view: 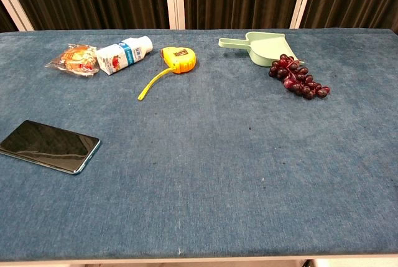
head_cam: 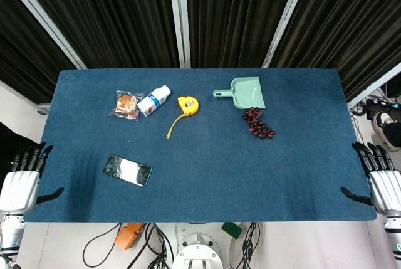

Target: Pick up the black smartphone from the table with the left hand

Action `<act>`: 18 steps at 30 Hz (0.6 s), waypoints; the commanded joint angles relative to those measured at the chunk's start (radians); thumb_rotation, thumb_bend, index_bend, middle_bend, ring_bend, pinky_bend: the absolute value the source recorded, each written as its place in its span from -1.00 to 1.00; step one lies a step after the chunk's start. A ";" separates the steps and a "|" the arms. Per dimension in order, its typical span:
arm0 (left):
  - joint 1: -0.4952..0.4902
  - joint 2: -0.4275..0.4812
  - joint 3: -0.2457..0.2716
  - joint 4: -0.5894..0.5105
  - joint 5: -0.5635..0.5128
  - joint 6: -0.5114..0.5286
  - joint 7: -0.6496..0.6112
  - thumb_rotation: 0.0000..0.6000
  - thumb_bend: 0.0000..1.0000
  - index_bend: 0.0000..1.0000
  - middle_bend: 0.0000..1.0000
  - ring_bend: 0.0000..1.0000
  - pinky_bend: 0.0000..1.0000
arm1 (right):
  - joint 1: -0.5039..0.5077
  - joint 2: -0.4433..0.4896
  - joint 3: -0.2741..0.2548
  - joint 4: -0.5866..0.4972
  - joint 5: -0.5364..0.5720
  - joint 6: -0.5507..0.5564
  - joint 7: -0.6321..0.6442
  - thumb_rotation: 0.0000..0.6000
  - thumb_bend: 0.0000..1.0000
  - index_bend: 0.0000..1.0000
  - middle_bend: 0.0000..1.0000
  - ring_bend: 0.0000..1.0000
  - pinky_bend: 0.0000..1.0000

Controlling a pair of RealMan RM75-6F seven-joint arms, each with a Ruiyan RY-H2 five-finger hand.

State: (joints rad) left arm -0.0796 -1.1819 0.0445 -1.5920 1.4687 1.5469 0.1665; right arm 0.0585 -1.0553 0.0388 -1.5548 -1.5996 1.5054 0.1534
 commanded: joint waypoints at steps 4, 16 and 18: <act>-0.027 -0.024 -0.006 0.003 0.039 -0.036 0.023 1.00 -0.79 -0.96 -0.94 -1.00 -0.99 | 0.013 0.011 0.009 -0.018 0.014 -0.013 -0.015 1.00 -0.64 -0.85 -0.73 -1.00 -0.92; -0.207 -0.151 -0.026 0.067 0.162 -0.250 0.040 1.00 -0.79 -0.65 -0.90 -0.98 -0.99 | 0.001 0.020 0.011 -0.020 0.015 0.020 -0.013 1.00 -0.64 -0.85 -0.73 -1.00 -0.92; -0.226 -0.179 -0.025 0.089 0.161 -0.284 0.051 1.00 -0.79 -0.64 -0.90 -0.98 -0.99 | -0.003 0.019 0.008 -0.018 0.018 0.023 -0.010 1.00 -0.64 -0.85 -0.73 -1.00 -0.92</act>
State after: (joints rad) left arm -0.2795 -1.3321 0.0230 -1.5279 1.6232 1.2949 0.2074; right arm 0.0557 -1.0358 0.0476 -1.5731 -1.5823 1.5284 0.1433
